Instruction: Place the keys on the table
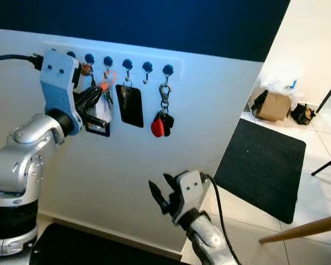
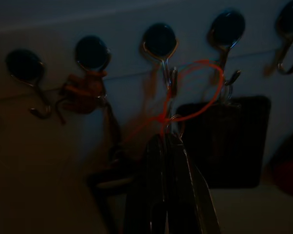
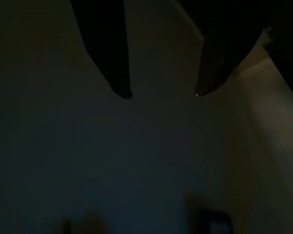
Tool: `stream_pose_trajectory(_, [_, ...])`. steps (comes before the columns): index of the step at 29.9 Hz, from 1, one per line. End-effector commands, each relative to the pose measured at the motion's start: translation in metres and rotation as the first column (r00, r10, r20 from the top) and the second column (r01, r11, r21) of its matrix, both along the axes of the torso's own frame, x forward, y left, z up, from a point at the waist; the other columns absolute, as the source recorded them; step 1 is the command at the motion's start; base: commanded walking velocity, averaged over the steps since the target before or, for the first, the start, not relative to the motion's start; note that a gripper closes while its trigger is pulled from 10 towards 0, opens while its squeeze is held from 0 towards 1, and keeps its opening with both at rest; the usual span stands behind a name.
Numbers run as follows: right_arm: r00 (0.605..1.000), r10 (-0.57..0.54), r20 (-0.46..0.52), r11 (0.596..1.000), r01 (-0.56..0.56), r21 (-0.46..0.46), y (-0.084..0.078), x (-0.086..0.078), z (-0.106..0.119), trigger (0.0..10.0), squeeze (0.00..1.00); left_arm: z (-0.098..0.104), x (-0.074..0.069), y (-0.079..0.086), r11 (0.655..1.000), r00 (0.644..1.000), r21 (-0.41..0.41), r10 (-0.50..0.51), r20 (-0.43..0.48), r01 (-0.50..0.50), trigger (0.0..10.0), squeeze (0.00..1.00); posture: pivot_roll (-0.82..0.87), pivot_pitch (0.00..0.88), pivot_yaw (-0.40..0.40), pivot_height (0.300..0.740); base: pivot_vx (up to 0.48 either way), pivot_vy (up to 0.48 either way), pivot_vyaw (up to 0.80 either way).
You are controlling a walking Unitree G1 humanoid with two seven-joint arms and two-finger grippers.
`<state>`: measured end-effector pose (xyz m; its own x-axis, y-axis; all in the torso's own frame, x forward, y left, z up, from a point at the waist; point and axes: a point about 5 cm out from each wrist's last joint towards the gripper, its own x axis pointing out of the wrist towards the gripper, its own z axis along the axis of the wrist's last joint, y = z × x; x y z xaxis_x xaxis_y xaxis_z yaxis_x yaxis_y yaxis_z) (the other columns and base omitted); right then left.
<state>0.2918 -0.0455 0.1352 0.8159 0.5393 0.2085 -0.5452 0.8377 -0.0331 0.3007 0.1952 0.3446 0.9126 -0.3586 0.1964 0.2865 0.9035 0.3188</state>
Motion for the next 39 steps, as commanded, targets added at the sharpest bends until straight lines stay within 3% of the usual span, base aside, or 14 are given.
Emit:
stream_pose_trajectory(1, [1.000,-0.002,-0.009,1.000,0.002,0.015,-0.001,-0.001,0.000,10.0,0.00,0.003,-0.009,-0.003,0.992,1.000,0.128,-0.016,-0.005,0.017,10.0,0.00,0.24,0.164,-0.019,0.740,0.000,0.000,0.00])
stream_pose_trajectory(3, [1.000,-0.006,-0.010,1.000,0.006,0.017,-0.002,-0.001,-0.001,10.0,0.00,-0.001,-0.013,-0.001,0.965,1.000,0.262,0.012,-0.028,-0.004,10.0,0.00,0.24,0.165,-0.017,0.740,0.000,0.000,0.00])
stream_pose_trajectory(6, [1.000,-0.008,-0.015,1.000,0.008,0.016,-0.003,-0.001,-0.003,10.0,0.00,-0.004,-0.016,0.003,0.956,0.998,0.291,0.044,-0.043,-0.029,10.0,0.00,0.25,0.166,-0.019,0.740,0.000,0.000,0.00])
stream_pose_trajectory(13, [1.000,-0.003,-0.025,1.000,0.004,0.014,-0.001,-0.002,-0.005,10.0,0.00,-0.003,-0.012,0.016,0.952,0.988,0.274,0.152,-0.041,-0.135,10.0,0.00,0.25,0.163,-0.024,0.740,0.000,0.000,0.00])
stream_pose_trajectory(23, [1.000,-0.002,-0.028,1.000,0.003,0.014,-0.001,-0.002,-0.005,10.0,0.00,0.023,-0.005,0.019,0.946,0.967,0.205,0.235,0.096,-0.250,10.0,0.00,0.24,0.159,-0.019,0.740,0.000,0.000,0.00])
stream_pose_trajectory(28, [0.999,-0.010,-0.032,1.000,0.010,0.012,-0.003,-0.003,-0.007,10.0,0.00,0.034,-0.007,0.012,0.965,0.972,0.155,0.189,0.138,-0.210,10.0,0.00,0.24,0.156,-0.014,0.740,0.000,0.000,0.00])
stream_pose_trajectory(33, [0.999,-0.012,-0.032,1.000,0.012,0.010,-0.003,-0.003,-0.007,10.0,0.00,0.039,-0.012,0.007,0.970,0.979,0.178,0.139,0.146,-0.165,10.0,0.00,0.24,0.155,-0.016,0.740,0.000,0.000,0.00])
stream_pose_trajectory(39, [0.999,-0.007,-0.034,1.000,0.007,0.010,-0.002,-0.002,-0.007,10.0,0.00,0.044,-0.025,-0.003,0.980,0.992,0.194,0.009,0.123,-0.033,10.0,0.00,0.25,0.157,-0.022,0.740,0.000,0.000,0.00])
